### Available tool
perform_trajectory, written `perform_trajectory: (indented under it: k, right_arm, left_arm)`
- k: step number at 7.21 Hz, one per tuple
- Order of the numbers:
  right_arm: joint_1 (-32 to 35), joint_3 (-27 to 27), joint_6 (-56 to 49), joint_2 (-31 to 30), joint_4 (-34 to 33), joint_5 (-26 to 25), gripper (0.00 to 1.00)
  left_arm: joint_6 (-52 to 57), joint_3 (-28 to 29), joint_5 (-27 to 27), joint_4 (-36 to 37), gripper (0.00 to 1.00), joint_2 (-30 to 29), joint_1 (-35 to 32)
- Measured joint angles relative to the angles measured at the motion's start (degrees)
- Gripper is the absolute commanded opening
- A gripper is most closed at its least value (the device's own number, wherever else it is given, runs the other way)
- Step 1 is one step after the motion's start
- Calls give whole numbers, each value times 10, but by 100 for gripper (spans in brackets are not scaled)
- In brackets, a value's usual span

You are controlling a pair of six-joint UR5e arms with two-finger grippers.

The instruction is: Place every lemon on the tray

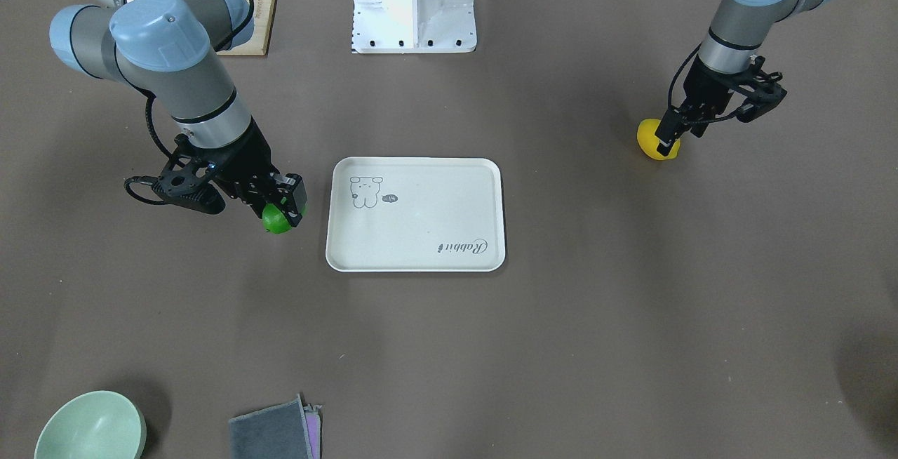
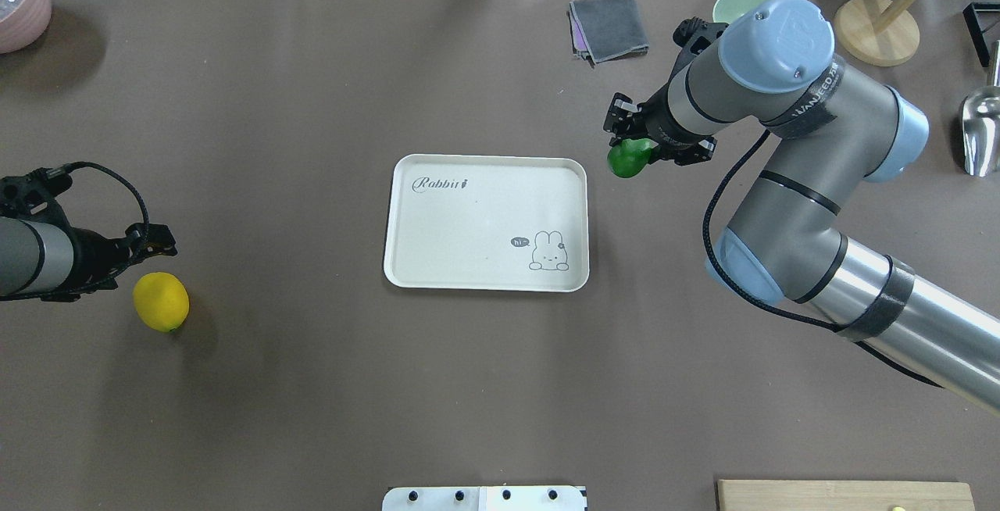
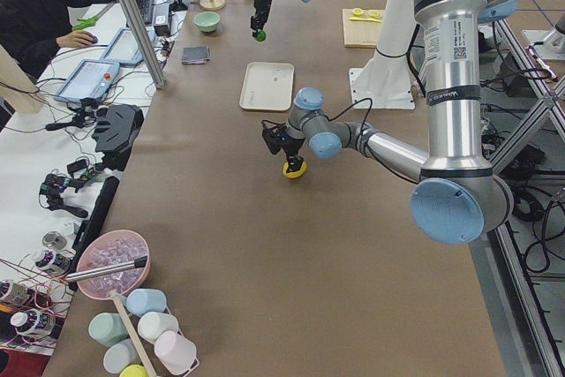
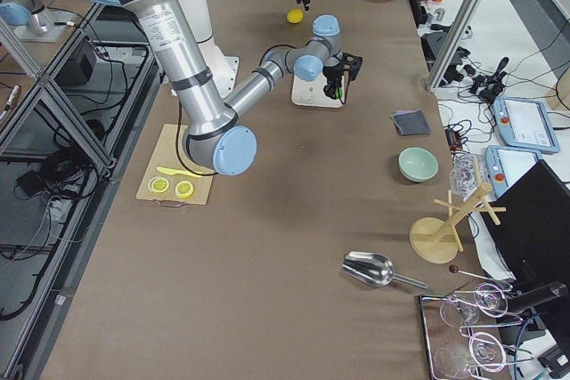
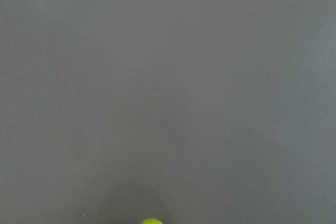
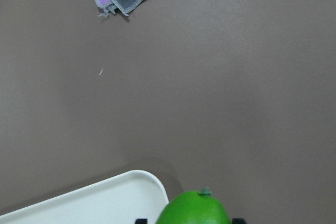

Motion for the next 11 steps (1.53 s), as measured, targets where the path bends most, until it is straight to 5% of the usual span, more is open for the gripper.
perform_trajectory:
  k: [5, 7, 11]
  right_arm:
    - [0, 1, 0, 0, 0, -1, 0]
    - [1, 1, 1, 0, 0, -1, 0]
    - [0, 17, 8, 0, 0, -1, 0]
  left_arm:
    - [-23, 10, 26, 0, 92, 2, 47]
    - [-23, 14, 27, 0, 0, 1, 63]
    - [-3, -17, 15, 8, 0, 5, 43]
